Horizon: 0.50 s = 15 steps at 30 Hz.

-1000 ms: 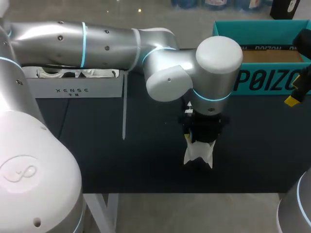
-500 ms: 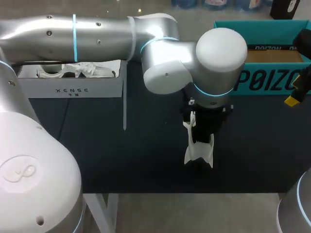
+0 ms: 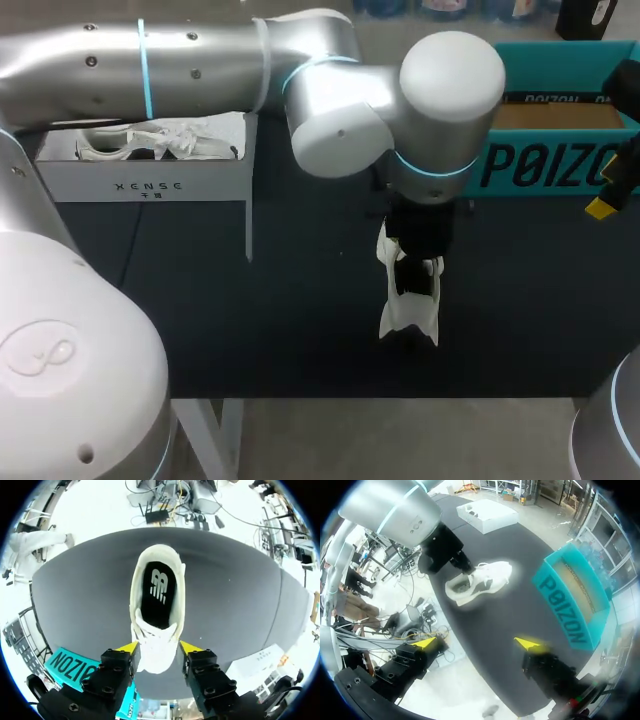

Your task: Take the shoe out of the shoebox, open the shoe tongue, remove and reinsert the insole, then place the shoe into the shoebox

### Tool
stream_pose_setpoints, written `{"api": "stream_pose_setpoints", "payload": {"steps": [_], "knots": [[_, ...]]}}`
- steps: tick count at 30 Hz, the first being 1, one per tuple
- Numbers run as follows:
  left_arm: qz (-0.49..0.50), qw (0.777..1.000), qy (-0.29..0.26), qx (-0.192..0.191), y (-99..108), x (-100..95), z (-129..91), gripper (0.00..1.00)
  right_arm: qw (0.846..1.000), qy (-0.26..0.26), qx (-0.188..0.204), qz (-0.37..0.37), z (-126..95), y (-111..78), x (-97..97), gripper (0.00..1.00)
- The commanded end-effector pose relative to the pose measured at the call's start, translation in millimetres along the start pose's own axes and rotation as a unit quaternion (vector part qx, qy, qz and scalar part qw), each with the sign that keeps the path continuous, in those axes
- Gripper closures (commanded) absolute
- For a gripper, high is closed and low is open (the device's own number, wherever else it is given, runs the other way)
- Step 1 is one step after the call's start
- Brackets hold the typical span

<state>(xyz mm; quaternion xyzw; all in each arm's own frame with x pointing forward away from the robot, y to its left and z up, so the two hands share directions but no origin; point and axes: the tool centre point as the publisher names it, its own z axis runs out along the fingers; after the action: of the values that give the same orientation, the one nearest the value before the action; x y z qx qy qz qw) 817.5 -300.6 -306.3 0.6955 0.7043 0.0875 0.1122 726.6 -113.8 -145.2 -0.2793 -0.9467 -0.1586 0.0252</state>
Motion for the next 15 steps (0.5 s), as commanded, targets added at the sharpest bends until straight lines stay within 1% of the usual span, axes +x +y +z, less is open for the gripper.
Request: {"api": "stream_pose_setpoints", "payload": {"steps": [1,5,8,12,14,15], "knots": [[0.003,1.000,0.005,0.012,-4,-8.5,19,1.00,1.000,0.002,0.002,0.000,0,1.1,-1.8,0.00],[0.005,1.000,0.008,0.022,-14,-7.9,25,1.00,1.000,0.002,0.002,0.000,0,1.1,-1.8,0.00],[0.005,1.000,0.012,0.022,-19,-5.8,22,1.00,1.000,0.002,0.002,0.000,0,1.1,-1.8,0.00],[-0.025,1.000,0.010,0.014,-21,2.6,10,1.00,1.000,0.002,0.002,0.000,0,1.1,-1.8,0.00],[-0.069,0.997,0.021,0.030,-21,9.0,3,1.00,1.000,0.002,0.002,0.000,0,1.1,-1.8,0.00],[-0.081,0.996,0.008,0.037,-22,12.4,-1,1.00,1.000,0.002,0.002,0.000,0,1.1,-1.8,0.00]]}}
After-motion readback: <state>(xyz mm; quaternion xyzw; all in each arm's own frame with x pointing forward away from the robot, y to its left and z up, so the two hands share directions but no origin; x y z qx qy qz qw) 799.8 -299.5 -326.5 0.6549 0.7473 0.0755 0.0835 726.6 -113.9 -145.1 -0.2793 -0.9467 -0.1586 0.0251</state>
